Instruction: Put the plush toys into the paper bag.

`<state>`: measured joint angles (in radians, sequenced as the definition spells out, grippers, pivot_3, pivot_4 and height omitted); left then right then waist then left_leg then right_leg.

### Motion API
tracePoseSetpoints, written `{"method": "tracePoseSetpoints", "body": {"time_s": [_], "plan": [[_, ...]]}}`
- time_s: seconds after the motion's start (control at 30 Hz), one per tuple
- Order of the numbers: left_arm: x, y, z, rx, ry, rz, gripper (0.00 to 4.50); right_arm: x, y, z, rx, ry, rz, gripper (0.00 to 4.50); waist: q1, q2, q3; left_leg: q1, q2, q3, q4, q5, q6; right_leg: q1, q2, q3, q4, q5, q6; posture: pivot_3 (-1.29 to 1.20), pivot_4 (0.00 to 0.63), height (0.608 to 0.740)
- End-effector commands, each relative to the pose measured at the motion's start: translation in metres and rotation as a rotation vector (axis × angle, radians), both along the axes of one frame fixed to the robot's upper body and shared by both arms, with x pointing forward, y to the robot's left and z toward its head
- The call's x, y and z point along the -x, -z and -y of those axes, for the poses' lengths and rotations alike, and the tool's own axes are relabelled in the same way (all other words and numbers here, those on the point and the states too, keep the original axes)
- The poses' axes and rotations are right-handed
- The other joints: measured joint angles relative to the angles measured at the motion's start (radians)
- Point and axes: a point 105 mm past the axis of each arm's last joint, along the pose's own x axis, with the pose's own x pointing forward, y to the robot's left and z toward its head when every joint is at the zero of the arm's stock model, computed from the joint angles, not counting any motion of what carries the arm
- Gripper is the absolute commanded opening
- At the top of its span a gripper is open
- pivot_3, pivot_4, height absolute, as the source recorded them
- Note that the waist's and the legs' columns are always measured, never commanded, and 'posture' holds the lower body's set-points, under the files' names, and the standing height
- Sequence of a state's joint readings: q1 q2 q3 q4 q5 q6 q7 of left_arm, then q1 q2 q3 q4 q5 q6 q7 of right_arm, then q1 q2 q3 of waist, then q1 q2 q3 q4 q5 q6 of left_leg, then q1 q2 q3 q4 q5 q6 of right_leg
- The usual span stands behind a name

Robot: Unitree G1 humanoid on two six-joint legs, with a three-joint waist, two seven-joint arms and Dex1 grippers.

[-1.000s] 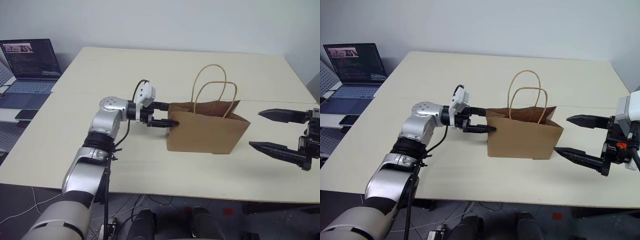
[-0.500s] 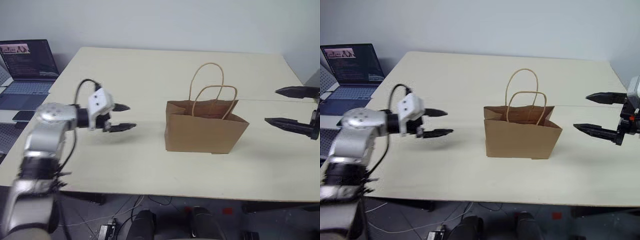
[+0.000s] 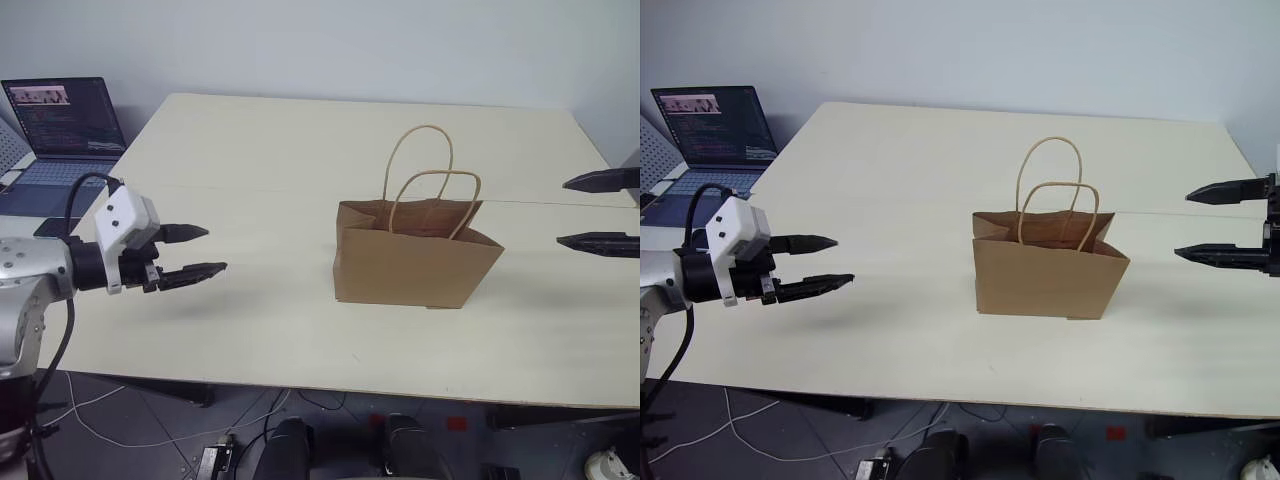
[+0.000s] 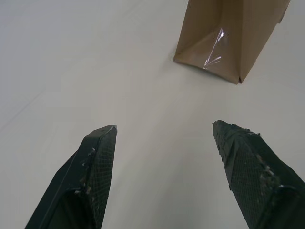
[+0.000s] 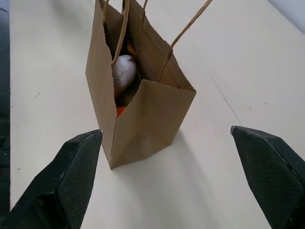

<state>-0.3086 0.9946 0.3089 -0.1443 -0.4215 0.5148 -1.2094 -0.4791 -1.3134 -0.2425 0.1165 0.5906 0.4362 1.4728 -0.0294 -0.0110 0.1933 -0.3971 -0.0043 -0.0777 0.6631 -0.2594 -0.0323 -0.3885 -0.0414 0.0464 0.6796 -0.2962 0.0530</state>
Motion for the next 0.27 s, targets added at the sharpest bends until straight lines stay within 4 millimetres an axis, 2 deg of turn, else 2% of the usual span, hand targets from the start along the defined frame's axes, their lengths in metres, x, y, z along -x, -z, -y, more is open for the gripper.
{"method": "tracePoseSetpoints", "body": {"time_s": [0.03, 0.27], "plan": [[-0.0031, -0.0159, -0.0011, -0.012, 0.006, 0.045, 3.43, 0.0073, -0.0119, -0.0023, 0.006, -0.013, 0.038, 4.5, -0.001, 0.0, 0.0, 0.0, 0.0, 0.0, 0.0, 0.0, 0.0, 0.0, 0.0, 0.0, 0.0, 0.0, 0.0, 0.0, 0.15, 0.74], [-0.0087, -0.0208, 0.0017, -0.009, 0.043, 0.044, 3.43, 0.0122, -0.0115, -0.0019, 0.006, 0.004, 0.043, 4.5, -0.001, 0.0, 0.0, 0.0, 0.0, 0.001, 0.0, 0.0, 0.0, 0.0, 0.0, 0.0, 0.0, 0.0, 0.0, 0.0, 0.15, 0.74]]}}
